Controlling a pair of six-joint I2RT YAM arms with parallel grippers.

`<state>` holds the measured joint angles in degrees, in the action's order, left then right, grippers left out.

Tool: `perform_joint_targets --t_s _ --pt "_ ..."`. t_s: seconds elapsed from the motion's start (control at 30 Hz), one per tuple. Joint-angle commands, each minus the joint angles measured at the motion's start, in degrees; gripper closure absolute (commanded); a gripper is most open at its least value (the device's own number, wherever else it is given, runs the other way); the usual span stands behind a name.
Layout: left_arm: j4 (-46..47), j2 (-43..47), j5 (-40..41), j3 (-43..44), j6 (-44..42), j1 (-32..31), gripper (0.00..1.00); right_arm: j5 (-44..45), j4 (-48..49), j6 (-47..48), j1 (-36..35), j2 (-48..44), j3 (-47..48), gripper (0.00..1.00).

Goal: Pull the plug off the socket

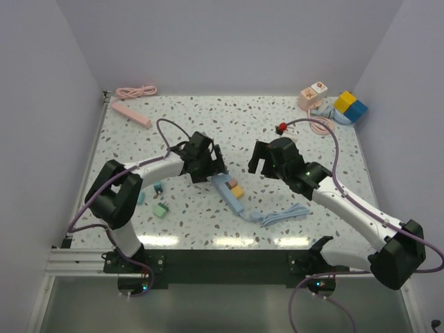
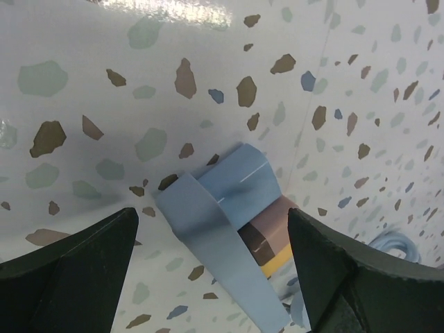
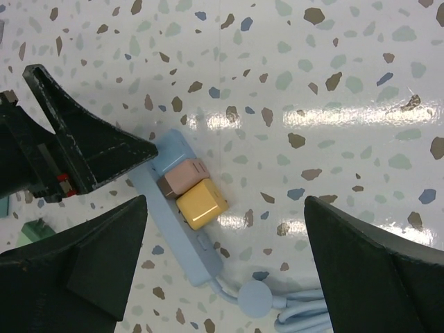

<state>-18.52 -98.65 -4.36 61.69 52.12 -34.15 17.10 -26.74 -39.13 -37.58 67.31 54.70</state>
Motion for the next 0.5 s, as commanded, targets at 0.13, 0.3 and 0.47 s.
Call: perform_joint_targets --t_s 0.13,0.3,0.47 --pt "0.42 -3.91 1.12 2.03 4.83 -1.26 0.14 2.15 -2.44 -2.35 -0.21 -2.71 -1.70 0.02" --pt "3.04 -4.36 0.06 0.36 5.80 -2.85 0.29 1.62 -2.44 -2.87 -0.21 -2.18 -2.49 0.02" --pt "4.99 -3.48 -1.26 -1.57 5.89 -3.03 0.67 1.00 -2.26 -2.97 -0.12 -2.71 -3.19 0.03"
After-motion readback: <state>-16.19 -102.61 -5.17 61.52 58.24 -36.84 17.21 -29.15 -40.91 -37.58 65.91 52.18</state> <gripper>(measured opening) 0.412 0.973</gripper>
